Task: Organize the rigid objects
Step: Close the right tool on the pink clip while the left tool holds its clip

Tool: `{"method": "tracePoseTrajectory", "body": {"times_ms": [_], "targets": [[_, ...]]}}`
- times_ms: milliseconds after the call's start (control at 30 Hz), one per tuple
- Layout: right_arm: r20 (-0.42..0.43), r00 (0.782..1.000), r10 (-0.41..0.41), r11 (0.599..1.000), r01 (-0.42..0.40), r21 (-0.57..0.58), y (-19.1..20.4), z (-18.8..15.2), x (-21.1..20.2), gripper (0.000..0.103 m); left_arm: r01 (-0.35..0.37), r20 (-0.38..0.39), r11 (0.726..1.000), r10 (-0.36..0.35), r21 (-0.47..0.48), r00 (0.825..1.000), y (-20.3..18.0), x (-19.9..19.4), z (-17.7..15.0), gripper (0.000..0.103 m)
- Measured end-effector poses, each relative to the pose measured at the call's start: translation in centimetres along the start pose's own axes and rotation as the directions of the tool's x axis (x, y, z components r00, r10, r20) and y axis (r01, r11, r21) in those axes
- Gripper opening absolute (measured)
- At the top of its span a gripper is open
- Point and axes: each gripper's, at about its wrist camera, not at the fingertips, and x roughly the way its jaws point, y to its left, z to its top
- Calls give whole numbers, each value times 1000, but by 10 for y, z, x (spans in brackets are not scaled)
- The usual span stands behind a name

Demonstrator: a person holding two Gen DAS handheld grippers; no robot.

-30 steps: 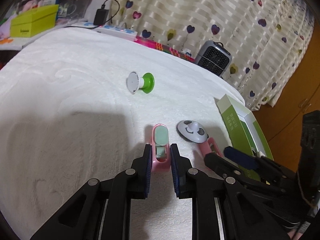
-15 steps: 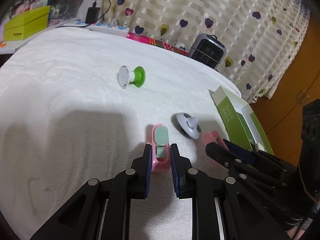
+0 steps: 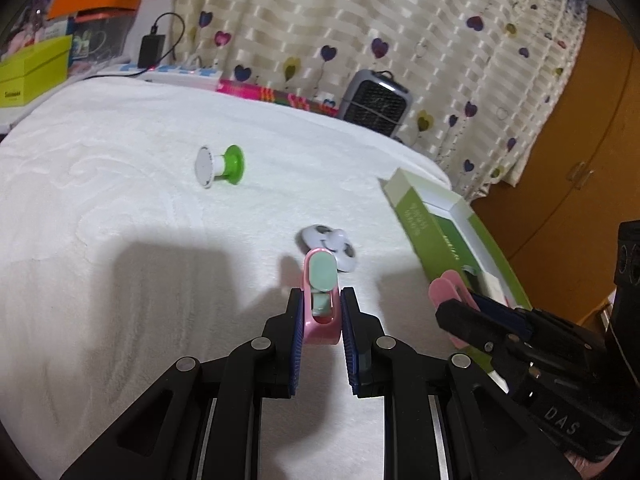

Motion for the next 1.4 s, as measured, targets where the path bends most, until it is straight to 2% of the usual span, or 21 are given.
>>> {"method": "tracePoseTrajectory", "body": {"times_ms": [700,1400], "targets": [[90,996,26,1000,-27,10,-7,-8,-36,24,45,40,996,-48,73,998,-32,-29,-11,17],[138,989,45,997,-53,57,-38,-14,-56,24,31,35,988,-37,150,999,-77,-26,-10,17]]}}
